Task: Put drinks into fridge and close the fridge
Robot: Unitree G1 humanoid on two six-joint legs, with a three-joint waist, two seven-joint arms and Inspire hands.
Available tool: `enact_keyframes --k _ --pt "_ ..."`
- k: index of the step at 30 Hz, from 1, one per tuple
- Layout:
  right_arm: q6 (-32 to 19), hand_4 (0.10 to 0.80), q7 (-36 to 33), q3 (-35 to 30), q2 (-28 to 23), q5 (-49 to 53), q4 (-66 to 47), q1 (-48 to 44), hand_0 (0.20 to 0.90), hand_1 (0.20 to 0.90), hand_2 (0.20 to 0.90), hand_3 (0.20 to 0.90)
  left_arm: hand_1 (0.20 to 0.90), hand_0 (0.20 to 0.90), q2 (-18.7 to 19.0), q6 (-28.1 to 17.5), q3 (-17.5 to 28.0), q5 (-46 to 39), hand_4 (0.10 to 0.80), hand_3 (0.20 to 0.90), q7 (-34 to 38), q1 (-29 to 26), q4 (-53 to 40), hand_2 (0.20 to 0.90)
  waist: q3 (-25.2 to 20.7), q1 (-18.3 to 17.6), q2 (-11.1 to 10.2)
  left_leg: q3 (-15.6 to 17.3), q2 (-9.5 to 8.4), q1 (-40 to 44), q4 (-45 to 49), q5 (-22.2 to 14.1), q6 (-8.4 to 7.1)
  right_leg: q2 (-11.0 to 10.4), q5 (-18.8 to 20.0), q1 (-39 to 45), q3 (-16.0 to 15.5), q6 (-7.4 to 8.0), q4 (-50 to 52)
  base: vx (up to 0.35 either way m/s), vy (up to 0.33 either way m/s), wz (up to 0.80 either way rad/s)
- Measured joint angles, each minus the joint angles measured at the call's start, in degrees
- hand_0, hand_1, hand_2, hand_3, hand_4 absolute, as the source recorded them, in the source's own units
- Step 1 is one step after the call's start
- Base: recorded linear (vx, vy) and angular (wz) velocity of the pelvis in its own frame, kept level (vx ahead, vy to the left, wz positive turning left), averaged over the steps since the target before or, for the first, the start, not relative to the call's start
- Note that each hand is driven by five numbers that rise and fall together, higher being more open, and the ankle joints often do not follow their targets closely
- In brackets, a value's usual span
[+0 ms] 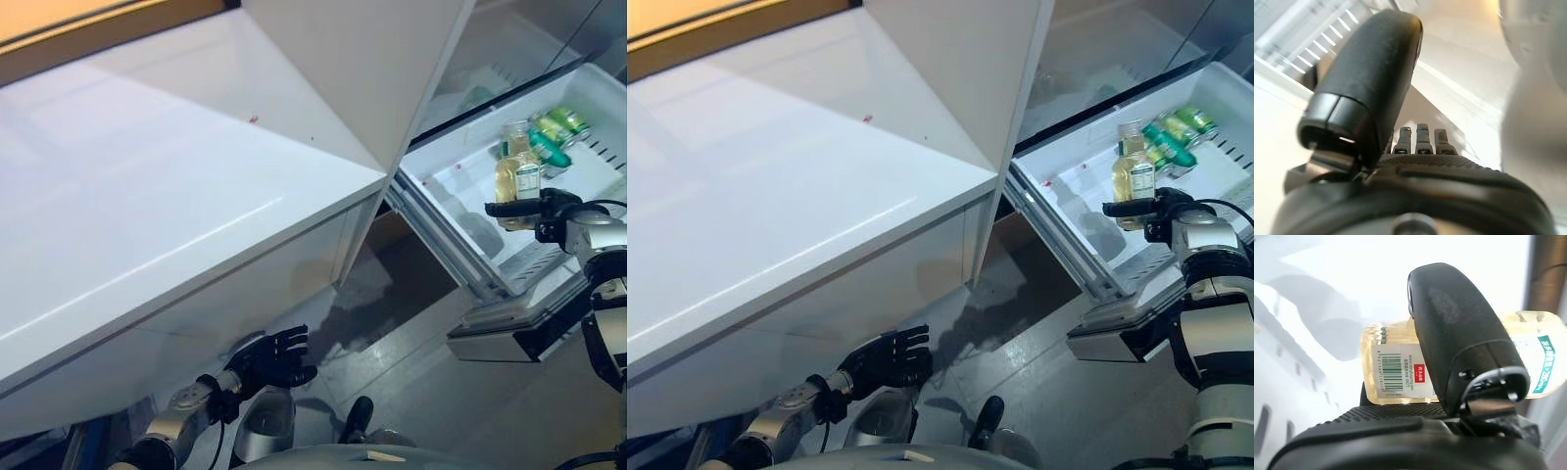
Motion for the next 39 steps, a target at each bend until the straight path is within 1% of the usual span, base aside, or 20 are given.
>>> enact_keyframes --k 2,5,9,11,14,20,24,27,34,39 --pt "0.7 0.1 0.0 0.0 0.0 -0.3 0.9 0.0 0.3 0.3 0.3 0.2 0.9 0.9 0.0 -0.3 0.7 0.0 0.8 0.9 1.3 -0.3 1.4 0.9 0.7 0.2 -0.2 -0.2 -0.09 -0.9 0.1 0.0 0.0 -0.1 0.0 -0.7 -0.1 -0.03 0.1 -0.041 -0.03 0.08" --pt "1.0 0.1 0.6 -0.1 -0.1 -1.0 0.9 0.0 0.3 0.3 0.3 0.2 0.9 0.9 -0.1 -0.9 3.6 0.0 0.8 0.9 3.2 -1.0 2.9 0.9 2.6 0.2 -0.2 -0.2 -0.12 -1.0 0.1 0.0 0.0 -0.1 0.0 -0.8 -0.2 -0.03 0.1 -0.047 0.002 0.04" --pt "1.8 0.1 2.8 -0.1 -0.1 -5.4 1.0 0.0 0.3 0.3 0.3 0.2 0.9 0.9 -0.3 -1.0 7.7 0.1 0.8 0.9 5.5 -1.6 6.4 0.9 3.7 0.2 -0.2 -0.2 -0.17 -1.1 0.1 0.0 0.0 -0.2 0.0 -0.9 -0.2 -0.02 0.2 -0.041 0.016 0.0" --pt "1.9 0.1 3.9 -0.1 -0.1 -8.6 0.9 0.0 0.3 0.3 0.3 0.2 0.9 0.9 -0.4 -1.1 9.0 1.2 0.8 0.9 6.6 -1.7 8.0 0.9 3.8 0.2 -0.2 -0.2 -0.15 -1.1 0.1 0.0 0.0 -0.1 0.0 -0.9 -0.2 -0.02 0.2 -0.047 0.018 0.0" --pt "2.0 0.1 5.2 -0.1 -0.1 -11.2 0.9 0.0 0.3 0.3 0.3 0.2 0.9 0.9 -0.3 -1.2 9.5 2.6 0.8 0.9 7.3 -1.7 9.2 0.9 4.0 0.3 -0.2 -0.2 -0.14 -1.1 0.2 0.0 0.0 -0.1 0.0 -0.9 -0.2 -0.02 0.2 -0.011 0.004 0.0" --pt "2.6 0.1 8.6 0.1 -0.6 -16.1 0.9 -1.4 0.3 0.3 0.3 0.2 0.9 0.9 -0.4 -1.2 9.6 4.5 0.8 0.9 7.3 -2.4 9.2 0.9 6.8 1.0 0.0 -0.1 -0.02 -2.2 0.5 0.4 -0.07 -0.2 0.0 -2.3 -0.1 -0.02 1.3 -0.055 -0.001 -0.01" --pt "2.7 0.1 10.4 1.9 -1.0 -20.0 0.9 -2.0 0.3 0.3 0.3 0.2 0.9 0.9 -0.4 -1.1 9.7 4.7 0.8 0.9 7.6 -2.5 9.2 0.9 7.0 1.4 0.0 -0.1 -0.04 -3.0 0.5 0.6 -0.02 -0.3 0.0 -3.5 -0.1 -0.02 1.9 -0.032 -0.002 0.0" --pt "2.8 0.1 12.3 2.3 -1.1 -21.1 0.9 -2.3 0.3 0.3 0.3 0.2 0.9 0.9 -0.4 -1.0 11.0 5.0 0.8 0.9 7.8 -2.7 9.2 0.9 7.1 1.5 0.2 -0.2 -0.03 -3.0 0.5 0.7 -0.05 -0.3 0.0 -3.5 -0.1 -0.01 1.9 0.0 0.0 0.0" --pt "2.7 0.1 12.7 2.3 -1.1 -23.2 1.2 -2.7 0.3 0.3 0.3 0.2 0.9 0.9 -0.4 -1.0 11.2 5.0 0.8 0.9 7.9 -3.8 9.7 0.9 7.6 1.5 0.9 -0.6 -0.04 -3.1 0.5 1.1 -0.11 -0.3 0.0 -3.5 -0.4 -0.01 2.1 -0.004 0.012 0.02" --pt "2.6 0.1 12.5 2.3 -1.1 -24.1 2.6 -4.4 0.3 0.3 0.3 0.2 0.9 0.9 -0.5 -0.9 11.1 5.0 0.8 0.9 7.9 -4.1 9.7 0.9 8.3 1.5 2.1 -0.7 -0.03 -3.2 0.7 1.4 -0.14 -0.3 -0.1 -3.6 -0.5 -0.06 2.7 -0.003 0.005 0.01"
